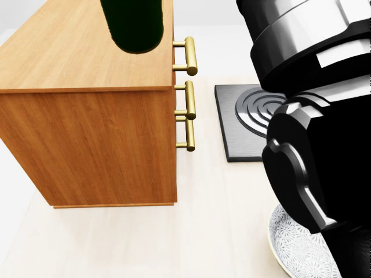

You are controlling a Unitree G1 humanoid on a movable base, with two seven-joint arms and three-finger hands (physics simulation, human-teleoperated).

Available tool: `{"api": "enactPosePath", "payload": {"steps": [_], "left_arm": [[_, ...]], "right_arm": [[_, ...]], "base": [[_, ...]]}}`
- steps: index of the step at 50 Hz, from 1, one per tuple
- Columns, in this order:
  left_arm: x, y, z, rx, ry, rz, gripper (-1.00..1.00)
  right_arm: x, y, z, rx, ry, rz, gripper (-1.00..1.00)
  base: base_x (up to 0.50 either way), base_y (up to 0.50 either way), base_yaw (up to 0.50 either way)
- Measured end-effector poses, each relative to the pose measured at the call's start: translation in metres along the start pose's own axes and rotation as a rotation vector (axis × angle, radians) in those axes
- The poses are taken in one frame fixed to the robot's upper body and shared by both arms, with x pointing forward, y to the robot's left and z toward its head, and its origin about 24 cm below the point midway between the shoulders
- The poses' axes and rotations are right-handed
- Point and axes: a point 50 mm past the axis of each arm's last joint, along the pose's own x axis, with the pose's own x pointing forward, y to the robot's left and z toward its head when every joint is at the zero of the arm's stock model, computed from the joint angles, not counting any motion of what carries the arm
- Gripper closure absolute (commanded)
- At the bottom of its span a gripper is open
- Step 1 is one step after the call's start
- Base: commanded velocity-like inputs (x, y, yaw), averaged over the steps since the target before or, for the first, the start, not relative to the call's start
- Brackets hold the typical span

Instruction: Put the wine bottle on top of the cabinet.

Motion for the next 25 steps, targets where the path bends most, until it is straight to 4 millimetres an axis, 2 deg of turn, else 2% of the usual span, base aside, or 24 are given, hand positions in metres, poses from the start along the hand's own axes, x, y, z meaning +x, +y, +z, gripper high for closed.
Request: {"api": "enactPosePath", "payload": {"steps": [25], "left_arm": [[-0.0013, -0.0002, -0.0031, 0.004, 0.017, -0.002, -1.0]], "right_arm": [[0.0051, 0.0046, -0.0071, 0.021, 0.015, -0.059, 0.93]], "base": [[0.0, 0.0, 0.0]]}}
